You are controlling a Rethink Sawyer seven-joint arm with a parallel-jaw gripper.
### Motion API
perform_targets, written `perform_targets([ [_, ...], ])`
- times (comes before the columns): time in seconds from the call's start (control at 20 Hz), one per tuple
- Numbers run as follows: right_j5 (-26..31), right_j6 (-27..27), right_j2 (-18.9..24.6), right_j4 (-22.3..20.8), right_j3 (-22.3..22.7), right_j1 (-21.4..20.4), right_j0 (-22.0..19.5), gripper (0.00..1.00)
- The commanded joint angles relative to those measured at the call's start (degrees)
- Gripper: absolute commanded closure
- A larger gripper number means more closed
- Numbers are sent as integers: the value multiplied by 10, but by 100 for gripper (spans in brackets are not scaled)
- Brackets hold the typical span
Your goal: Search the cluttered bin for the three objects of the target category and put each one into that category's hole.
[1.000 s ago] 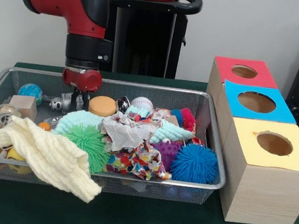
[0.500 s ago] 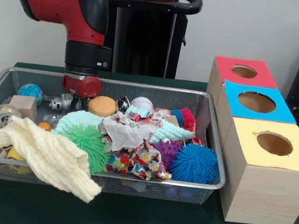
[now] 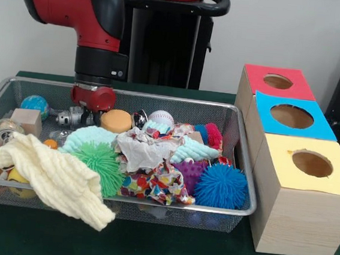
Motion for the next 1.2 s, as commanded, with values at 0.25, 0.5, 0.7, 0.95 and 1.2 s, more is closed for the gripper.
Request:
perform_targets([
  [0.25, -87, 58, 13, 44, -86, 53, 25, 100],
  [0.5, -52, 45, 18, 23, -86, 39, 22, 100],
  [0.7, -27, 44, 11, 25, -60, -3, 25, 100],
  [0.95, -2, 44, 6, 27, -37, -43, 28, 100],
  [1.2, 12, 46, 2, 31, -26, -65, 33, 100],
])
